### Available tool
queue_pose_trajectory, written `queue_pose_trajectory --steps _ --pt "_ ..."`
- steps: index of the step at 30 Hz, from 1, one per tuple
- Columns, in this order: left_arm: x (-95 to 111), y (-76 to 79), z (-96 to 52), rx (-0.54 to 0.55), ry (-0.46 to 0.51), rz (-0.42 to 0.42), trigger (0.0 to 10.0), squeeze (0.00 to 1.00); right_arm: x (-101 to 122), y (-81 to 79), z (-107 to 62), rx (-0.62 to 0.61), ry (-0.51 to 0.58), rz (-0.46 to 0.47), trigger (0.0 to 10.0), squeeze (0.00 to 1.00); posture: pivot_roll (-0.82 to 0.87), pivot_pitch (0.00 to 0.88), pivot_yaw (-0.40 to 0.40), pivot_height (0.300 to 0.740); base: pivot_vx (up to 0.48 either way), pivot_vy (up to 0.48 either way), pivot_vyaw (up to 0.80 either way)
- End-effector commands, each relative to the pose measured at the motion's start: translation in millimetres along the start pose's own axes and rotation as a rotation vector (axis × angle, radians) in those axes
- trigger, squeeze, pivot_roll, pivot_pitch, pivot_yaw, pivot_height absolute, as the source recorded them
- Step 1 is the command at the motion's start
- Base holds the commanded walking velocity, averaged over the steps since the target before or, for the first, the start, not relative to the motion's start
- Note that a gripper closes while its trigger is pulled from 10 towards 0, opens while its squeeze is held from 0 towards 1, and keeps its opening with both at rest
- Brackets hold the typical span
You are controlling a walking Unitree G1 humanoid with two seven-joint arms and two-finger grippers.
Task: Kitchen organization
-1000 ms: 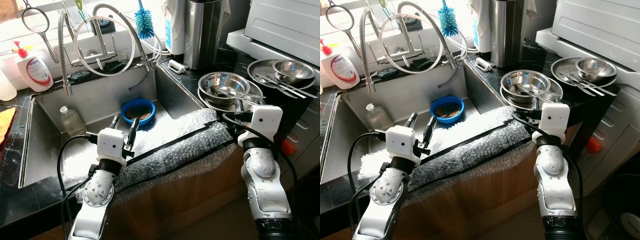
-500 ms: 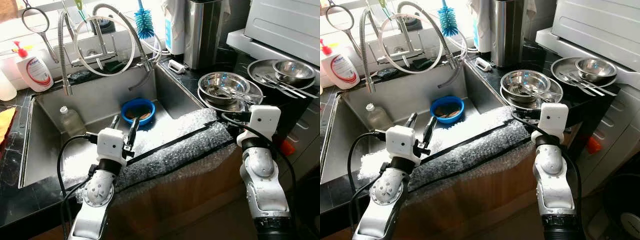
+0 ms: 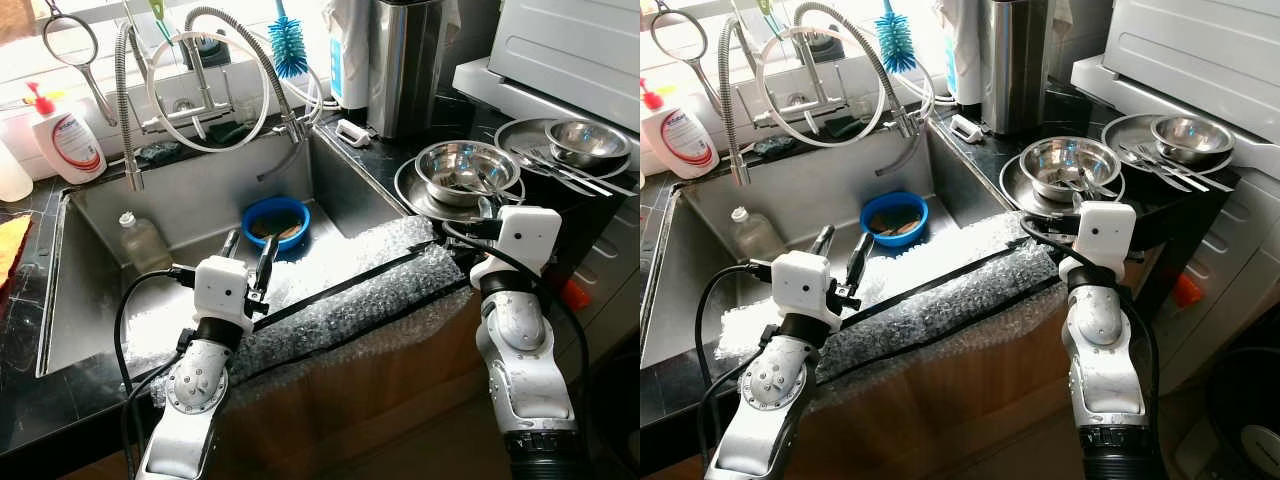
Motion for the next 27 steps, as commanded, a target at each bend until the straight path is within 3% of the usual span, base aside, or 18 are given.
queue_pose_trajectory --steps 1,12,27 --pt "-2 -2.8 -1.0 0.004 -0.009 0.019 10.0 0.00 12 -11.1 3.9 0.033 0.048 0.037 9.7 0.00 -0.18 0.000 0.098 0.740 0.000 0.000 0.00" --pt "-2 -3.1 -0.1 0.003 -0.007 0.018 10.0 0.00 37 -20.8 4.8 0.080 0.155 0.045 10.0 0.00 -0.18 0.000 0.099 0.740 0.000 0.000 0.00" --pt "0 -2.1 1.8 0.000 0.000 0.016 10.0 0.00 48 -28.4 5.6 0.115 0.200 0.027 10.0 0.00 -0.19 0.000 0.099 0.740 0.000 0.000 0.00"
Point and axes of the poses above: a point about 5 cm out from each wrist's last joint towards the gripper, its own z axis pointing out of the wrist towards the gripper, its own x axis along the axis of the wrist's last joint, y = z × x, the point moved 6 cm from there along z, pointing out of the wrist towards the gripper, and after that the axes turned 8 degrees about z, right-handed, at the moved point
